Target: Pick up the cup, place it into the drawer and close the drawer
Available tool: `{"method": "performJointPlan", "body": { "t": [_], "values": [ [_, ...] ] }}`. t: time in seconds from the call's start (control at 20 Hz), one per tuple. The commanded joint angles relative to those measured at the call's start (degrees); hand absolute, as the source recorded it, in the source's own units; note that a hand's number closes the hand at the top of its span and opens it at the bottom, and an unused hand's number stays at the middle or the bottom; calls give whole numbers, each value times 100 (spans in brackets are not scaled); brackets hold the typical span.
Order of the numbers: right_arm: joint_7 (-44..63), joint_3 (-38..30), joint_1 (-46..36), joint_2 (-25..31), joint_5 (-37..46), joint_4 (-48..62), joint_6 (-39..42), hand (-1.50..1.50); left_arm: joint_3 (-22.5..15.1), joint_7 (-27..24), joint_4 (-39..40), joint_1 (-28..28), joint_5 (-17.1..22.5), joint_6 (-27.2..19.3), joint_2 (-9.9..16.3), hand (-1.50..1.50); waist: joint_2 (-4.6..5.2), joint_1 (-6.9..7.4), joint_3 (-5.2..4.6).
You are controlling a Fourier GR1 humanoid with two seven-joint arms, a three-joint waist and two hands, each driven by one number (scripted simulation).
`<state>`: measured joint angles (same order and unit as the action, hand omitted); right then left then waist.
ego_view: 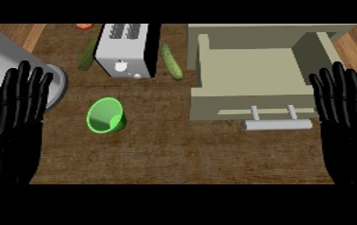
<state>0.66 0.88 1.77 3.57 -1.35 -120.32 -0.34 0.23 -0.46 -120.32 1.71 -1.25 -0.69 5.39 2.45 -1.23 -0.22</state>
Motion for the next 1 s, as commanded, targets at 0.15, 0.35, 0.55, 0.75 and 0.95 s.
{"method": "performJointPlan", "body": {
  "t": [0.15,0.35,0.55,0.75,0.95],
  "values": [
    [198,293,-689,-104,440,457,-170,-150,-183,62,659,-750,-692,-584,-340,-150,-235,121,22],
    [453,90,-354,104,-592,147,457,-150,-401,-28,1104,-603,286,-1229,-530,-150,-230,97,19],
    [668,36,-384,169,-596,33,493,-150,-717,-3,1555,-1137,231,-1651,-535,-150,-242,95,22],
    [400,-173,-253,203,-625,100,619,-150,-662,-428,1966,-1273,313,-1839,-537,-150,-244,102,22],
    [685,-85,-210,182,-641,-42,646,-150,-1117,-157,1419,-853,149,-1942,-538,-150,-250,115,22]
  ]
}}
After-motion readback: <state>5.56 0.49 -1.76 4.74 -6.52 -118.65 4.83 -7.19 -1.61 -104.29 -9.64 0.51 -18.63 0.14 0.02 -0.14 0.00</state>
